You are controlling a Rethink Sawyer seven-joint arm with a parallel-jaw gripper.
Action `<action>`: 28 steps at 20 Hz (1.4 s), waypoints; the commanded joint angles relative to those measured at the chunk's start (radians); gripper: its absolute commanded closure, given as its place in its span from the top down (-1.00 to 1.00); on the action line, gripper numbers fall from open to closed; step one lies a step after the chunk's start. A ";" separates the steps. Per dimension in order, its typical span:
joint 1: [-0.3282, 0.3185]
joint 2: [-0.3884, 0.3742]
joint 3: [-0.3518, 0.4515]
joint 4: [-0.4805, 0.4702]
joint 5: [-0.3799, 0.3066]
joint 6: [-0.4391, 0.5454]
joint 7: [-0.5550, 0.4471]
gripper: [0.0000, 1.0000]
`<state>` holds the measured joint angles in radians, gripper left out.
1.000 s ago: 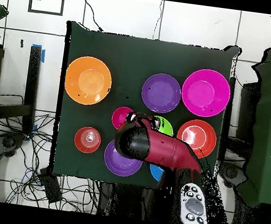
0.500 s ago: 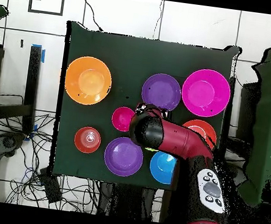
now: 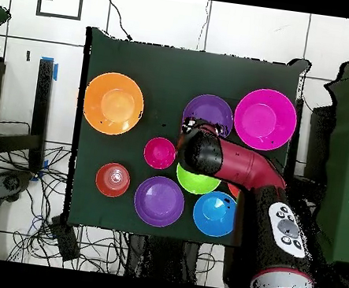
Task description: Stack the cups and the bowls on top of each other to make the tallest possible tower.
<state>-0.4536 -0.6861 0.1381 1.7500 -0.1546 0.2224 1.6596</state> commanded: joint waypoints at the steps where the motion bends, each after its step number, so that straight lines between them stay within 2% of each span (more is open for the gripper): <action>1: 0.025 0.088 0.122 -0.132 -0.063 0.104 -0.051 1.00; 8: 0.107 0.122 0.071 -0.135 -0.029 0.037 0.067 1.00; 12: 0.127 0.135 0.051 -0.124 -0.019 -0.006 0.105 1.00; 22: 0.174 0.192 -0.003 -0.137 -0.012 -0.084 0.141 1.00; 28: 0.185 0.175 -0.022 -0.125 -0.010 -0.088 0.139 1.00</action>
<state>-0.2854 -0.5314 0.1182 1.6606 -0.1544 0.1758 1.6596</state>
